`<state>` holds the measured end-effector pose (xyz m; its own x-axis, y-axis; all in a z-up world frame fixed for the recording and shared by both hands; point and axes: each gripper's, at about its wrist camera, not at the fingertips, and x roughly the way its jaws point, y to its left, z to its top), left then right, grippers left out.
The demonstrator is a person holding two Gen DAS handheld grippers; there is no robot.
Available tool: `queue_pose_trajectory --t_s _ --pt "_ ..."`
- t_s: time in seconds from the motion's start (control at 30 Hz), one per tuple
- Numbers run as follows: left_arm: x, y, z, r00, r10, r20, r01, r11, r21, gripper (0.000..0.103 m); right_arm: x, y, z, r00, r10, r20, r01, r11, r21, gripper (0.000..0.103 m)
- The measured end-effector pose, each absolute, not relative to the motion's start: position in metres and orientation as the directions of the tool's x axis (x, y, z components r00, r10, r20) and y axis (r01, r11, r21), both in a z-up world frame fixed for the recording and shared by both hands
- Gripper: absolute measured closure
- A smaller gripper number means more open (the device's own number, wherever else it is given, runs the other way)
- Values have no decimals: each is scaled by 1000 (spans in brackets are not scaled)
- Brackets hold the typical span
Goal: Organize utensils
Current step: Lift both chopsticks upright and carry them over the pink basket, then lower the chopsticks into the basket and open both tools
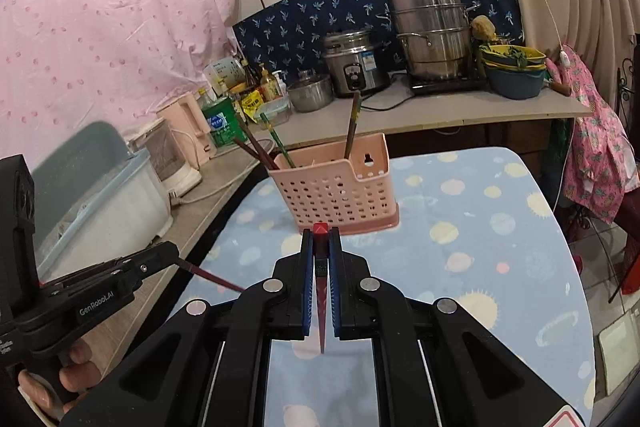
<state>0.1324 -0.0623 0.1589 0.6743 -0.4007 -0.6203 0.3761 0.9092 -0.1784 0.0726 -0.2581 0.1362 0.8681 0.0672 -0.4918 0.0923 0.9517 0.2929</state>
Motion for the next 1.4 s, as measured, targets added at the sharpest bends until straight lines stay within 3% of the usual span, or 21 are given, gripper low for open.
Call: queue_pose_trajectory --t_s 0.27,0.67,0.87,1.4 --pt "177 -69 211 712 -437 -551 383 898 -217 96 116 -271 191 923 45 -383 75 953 294 96" --pt "254 -84 300 840 -402 -365 351 915 -199 96 204 -301 276 972 1 -233 77 942 327 96" --pt "288 -96 300 861 -370 -351 327 929 -175 96 244 -308 270 967 -17 -253 100 943 318 96" --pt "329 -109 228 818 -335 -467 296 942 -157 96 285 -311 190 919 0 -394 136 939 315 96"
